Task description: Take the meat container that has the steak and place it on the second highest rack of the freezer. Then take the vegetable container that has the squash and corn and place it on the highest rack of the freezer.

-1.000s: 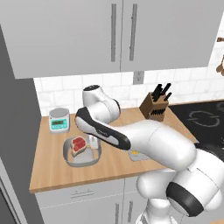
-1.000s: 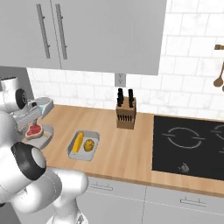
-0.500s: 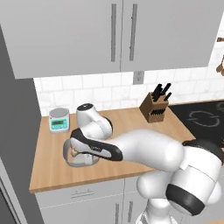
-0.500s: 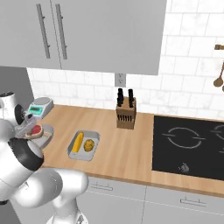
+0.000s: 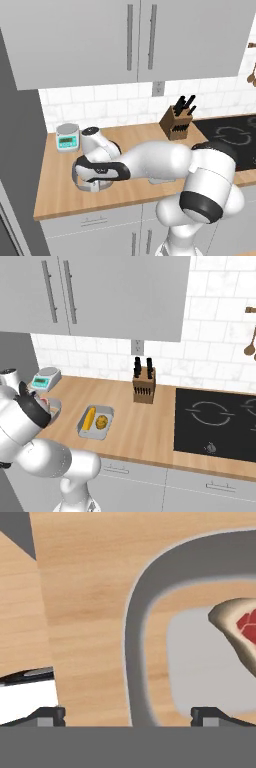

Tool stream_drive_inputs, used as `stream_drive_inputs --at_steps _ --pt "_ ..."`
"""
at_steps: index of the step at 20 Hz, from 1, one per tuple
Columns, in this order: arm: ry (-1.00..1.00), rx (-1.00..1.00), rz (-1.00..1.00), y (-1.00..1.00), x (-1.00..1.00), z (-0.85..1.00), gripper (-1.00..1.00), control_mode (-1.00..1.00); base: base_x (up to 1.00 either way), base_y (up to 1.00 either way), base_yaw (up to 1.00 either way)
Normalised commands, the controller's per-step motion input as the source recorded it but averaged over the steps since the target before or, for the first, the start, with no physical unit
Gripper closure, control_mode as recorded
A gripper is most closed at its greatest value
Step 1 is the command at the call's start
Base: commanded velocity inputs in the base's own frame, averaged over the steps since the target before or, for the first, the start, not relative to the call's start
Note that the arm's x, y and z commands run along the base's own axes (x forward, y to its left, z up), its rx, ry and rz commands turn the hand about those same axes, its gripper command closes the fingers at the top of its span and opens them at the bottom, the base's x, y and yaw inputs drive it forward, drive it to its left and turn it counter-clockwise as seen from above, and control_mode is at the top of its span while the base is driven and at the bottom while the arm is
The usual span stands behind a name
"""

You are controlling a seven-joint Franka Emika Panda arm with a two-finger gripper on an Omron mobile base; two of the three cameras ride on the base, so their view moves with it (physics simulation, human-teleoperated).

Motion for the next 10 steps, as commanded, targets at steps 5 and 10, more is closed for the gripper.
stream_drive_inputs --at_steps 5,10 --pt "-0.01 0.00 0.00 0.00 0.23 -0.16 -1.00 -1.00 0.00 0.00 0.00" --pt "0.00 0.00 0.01 0.00 0.10 -0.29 -1.00 -1.00 0.00 0.00 0.00"
